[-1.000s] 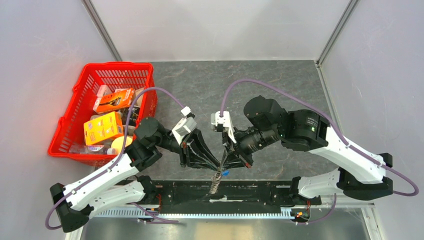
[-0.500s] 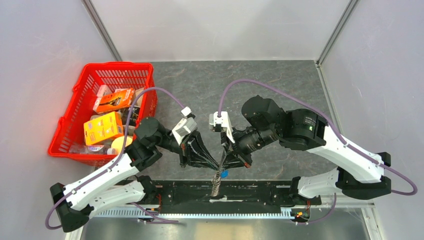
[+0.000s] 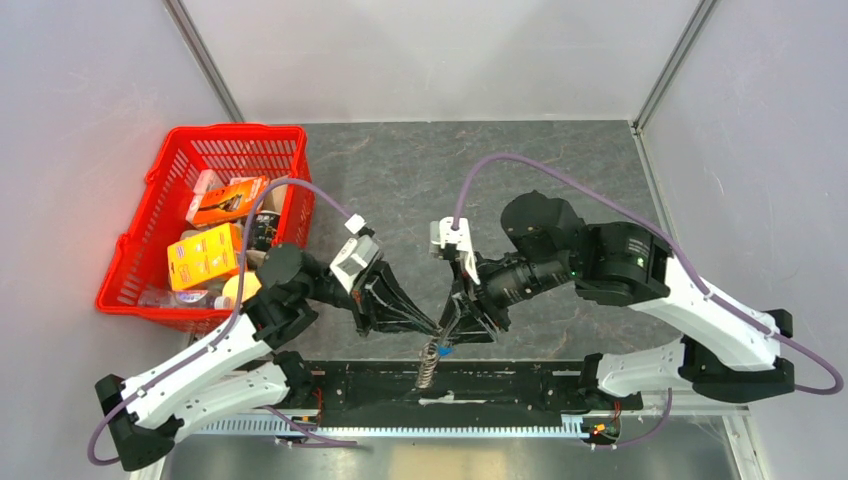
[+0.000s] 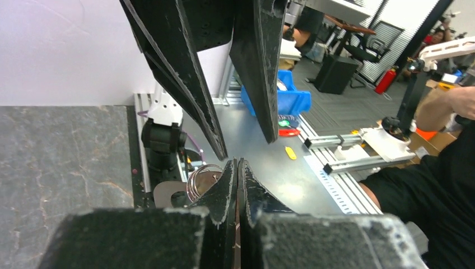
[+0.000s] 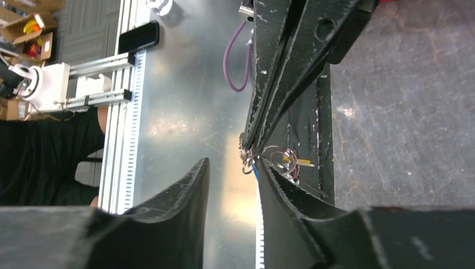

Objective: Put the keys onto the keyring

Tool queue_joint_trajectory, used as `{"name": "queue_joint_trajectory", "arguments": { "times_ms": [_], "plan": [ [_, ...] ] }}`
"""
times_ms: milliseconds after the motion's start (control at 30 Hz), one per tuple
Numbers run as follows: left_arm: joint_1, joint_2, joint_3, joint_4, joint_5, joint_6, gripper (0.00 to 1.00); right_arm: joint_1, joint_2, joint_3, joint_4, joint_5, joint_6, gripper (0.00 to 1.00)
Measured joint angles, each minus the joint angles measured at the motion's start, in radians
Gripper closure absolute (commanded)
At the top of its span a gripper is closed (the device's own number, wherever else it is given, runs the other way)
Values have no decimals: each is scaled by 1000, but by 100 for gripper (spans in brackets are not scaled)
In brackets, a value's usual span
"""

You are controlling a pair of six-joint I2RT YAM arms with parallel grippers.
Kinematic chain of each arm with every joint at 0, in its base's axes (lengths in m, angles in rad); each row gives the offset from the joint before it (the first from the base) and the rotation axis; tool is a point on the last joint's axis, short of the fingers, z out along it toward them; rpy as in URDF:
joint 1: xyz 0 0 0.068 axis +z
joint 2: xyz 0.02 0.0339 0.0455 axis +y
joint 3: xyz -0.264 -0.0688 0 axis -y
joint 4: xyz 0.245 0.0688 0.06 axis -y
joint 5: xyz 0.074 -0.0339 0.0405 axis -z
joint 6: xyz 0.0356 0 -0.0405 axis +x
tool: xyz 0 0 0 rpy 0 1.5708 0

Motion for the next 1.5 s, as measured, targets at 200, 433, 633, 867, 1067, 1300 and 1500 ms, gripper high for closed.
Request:
{"name": "queue_joint_trajectory", "arguments": {
  "times_ms": [200,433,633,867,1067,1300,1500],
  "plan": [
    [0,-72,-51,55,-92,-13,98,1,-99,-68,89,55,23,47],
    [0,-109,-113,143,-193,-66,98,1,-181,-119,149,124,50,48],
    [0,-124,-183,251,-281,-134,98,1,-147,-124,191,128,61,52],
    [0,-172,-220,288,-381,-163,98,1,-128,-141,232,169,79,54],
    [0,-196,-224,309,-422,-168,98,1,-127,-166,260,211,92,57],
    [0,-197,-242,335,-445,-180,98,1,-126,-167,302,235,97,59],
    [0,-197,-257,344,-462,-187,98,1,-126,-167,332,235,101,64]
  ]
}}
